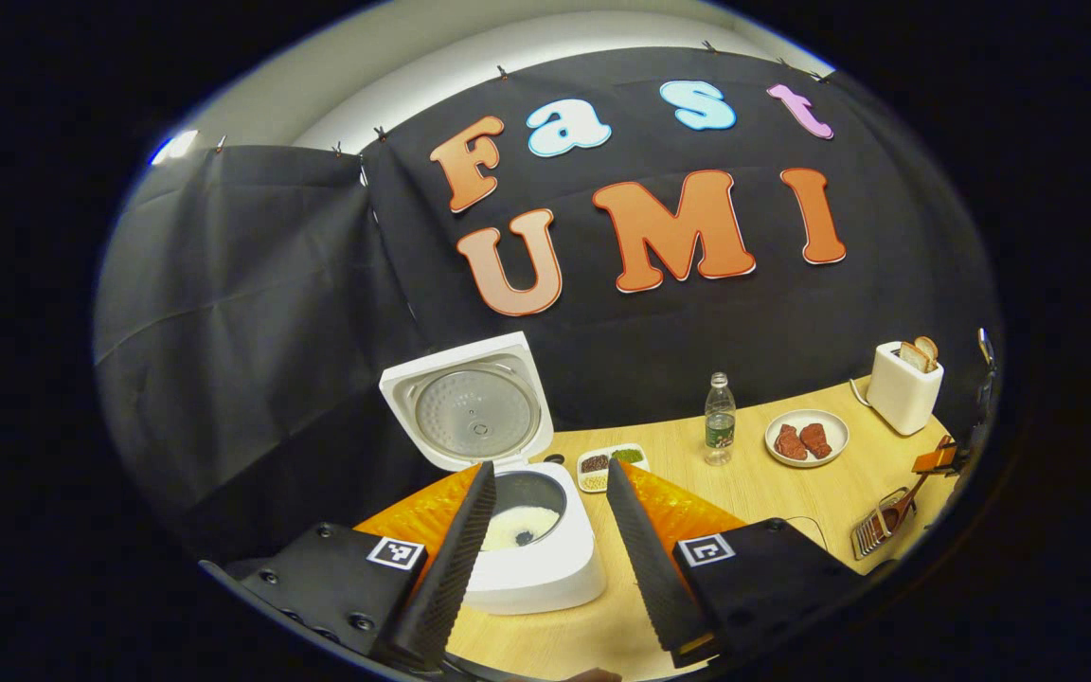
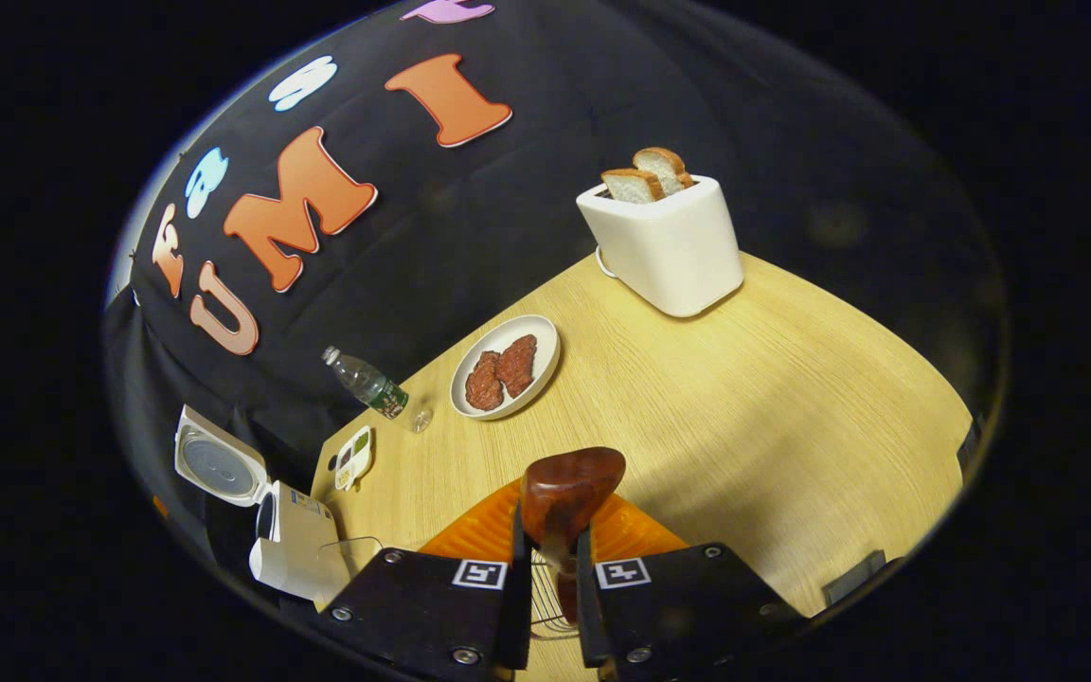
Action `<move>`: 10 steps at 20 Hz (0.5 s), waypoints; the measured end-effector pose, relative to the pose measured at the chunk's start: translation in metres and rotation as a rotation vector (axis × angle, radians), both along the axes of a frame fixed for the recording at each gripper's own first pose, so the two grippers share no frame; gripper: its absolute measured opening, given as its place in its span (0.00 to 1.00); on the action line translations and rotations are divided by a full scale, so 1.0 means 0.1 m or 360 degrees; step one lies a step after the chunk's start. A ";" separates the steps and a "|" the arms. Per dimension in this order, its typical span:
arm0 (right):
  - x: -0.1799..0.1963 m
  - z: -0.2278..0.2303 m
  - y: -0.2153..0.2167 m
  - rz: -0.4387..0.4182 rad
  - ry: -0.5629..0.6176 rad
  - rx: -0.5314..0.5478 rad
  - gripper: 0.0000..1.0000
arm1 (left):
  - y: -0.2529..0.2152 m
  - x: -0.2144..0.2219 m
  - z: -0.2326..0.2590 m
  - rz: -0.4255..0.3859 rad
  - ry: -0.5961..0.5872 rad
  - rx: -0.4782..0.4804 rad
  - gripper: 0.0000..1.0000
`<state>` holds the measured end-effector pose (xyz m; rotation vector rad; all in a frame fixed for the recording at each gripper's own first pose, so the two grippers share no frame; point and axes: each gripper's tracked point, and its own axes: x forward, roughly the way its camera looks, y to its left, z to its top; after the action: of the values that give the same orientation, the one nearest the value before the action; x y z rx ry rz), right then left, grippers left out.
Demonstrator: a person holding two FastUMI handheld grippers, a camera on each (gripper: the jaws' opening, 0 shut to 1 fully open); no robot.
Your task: Close the left gripper, press the button to open the rice cooker; take a wooden spoon from the chopstick holder with the right hand, scoop a spoonful of rice and pour it into the rice cooker, then put the wooden spoon back into the chopstick holder.
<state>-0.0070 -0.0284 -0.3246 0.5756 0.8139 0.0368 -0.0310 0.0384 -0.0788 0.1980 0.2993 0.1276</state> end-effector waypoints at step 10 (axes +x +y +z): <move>-0.17 0.61 0.01 -0.0198 -0.0234 -0.0148 0.17 | 0.25 0.34 0.23 -0.0148 -0.0292 0.0079 0.79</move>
<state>-0.0235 -0.0272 -0.2636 0.5282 0.6327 -0.0720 0.0033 0.0635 -0.0557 0.2473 0.1041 0.0607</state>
